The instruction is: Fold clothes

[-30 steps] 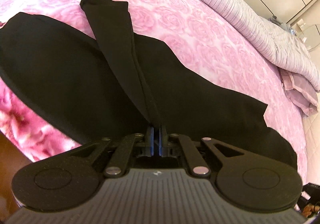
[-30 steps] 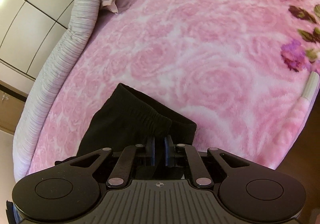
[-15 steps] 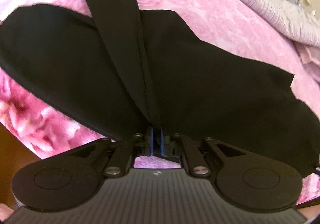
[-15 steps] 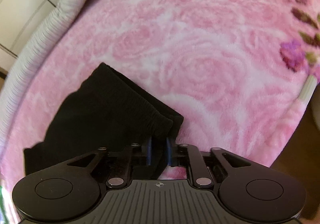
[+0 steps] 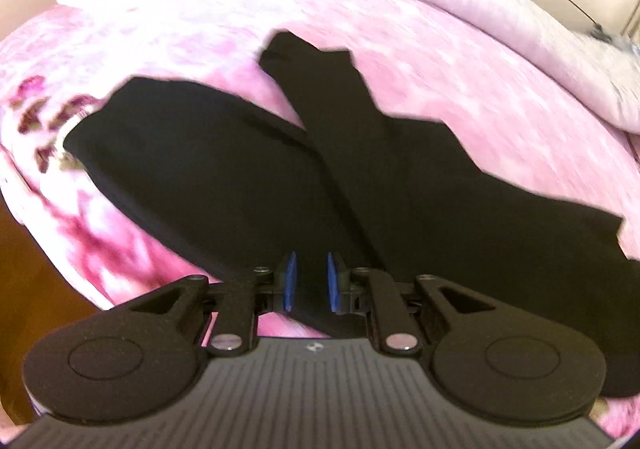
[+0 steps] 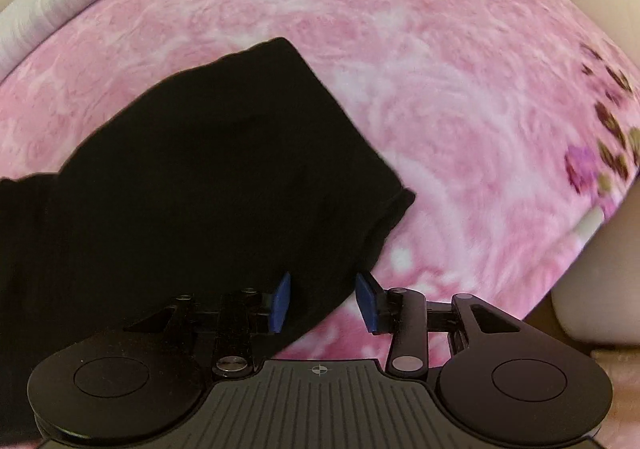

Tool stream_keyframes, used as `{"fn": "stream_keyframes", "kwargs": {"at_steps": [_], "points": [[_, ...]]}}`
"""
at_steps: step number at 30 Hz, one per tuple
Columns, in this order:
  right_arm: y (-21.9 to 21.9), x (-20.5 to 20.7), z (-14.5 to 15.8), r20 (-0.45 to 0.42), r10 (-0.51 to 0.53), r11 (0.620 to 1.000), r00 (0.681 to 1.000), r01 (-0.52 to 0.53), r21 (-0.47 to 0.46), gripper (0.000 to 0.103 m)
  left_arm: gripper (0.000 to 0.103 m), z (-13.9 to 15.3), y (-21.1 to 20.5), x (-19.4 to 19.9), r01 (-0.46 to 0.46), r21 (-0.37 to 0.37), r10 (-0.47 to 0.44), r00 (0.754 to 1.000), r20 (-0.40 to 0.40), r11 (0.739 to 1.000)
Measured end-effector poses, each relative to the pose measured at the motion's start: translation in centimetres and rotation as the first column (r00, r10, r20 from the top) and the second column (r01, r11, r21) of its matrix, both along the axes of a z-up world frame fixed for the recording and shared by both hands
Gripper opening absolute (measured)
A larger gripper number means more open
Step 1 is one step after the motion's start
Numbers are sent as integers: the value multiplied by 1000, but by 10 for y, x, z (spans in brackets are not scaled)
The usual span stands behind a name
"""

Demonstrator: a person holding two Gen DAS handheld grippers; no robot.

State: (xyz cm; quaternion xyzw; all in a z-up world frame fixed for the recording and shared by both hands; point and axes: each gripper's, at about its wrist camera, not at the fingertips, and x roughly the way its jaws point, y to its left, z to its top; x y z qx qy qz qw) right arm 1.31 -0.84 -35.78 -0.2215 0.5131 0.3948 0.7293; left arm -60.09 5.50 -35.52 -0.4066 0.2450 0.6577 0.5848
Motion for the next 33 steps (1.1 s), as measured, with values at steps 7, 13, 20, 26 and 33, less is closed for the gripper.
{"fn": "stream_keyframes", "kwargs": {"at_steps": [7,13,20,26,33], "points": [[38,-81,8,24,141,990,990,-140,-33,41,10,-22,26,-65,15,-49,-17,999,-47,999],[83,-168,26,29,213,976,977,-214,40,41,8,-15,54,-146,-32,-82,27,998,-58,996],[168,-295,28,-62,464,882,884,-453,133,41,14,-1,108,-194,50,-194,-61,997,-49,980],[218,-382,11,-213,618,785,757,-578,221,40,16,-12,135,-198,73,-260,-55,996,74,963],[249,-428,-22,-424,602,798,677,-533,282,40,16,-17,136,-220,29,-285,20,986,167,958]]}}
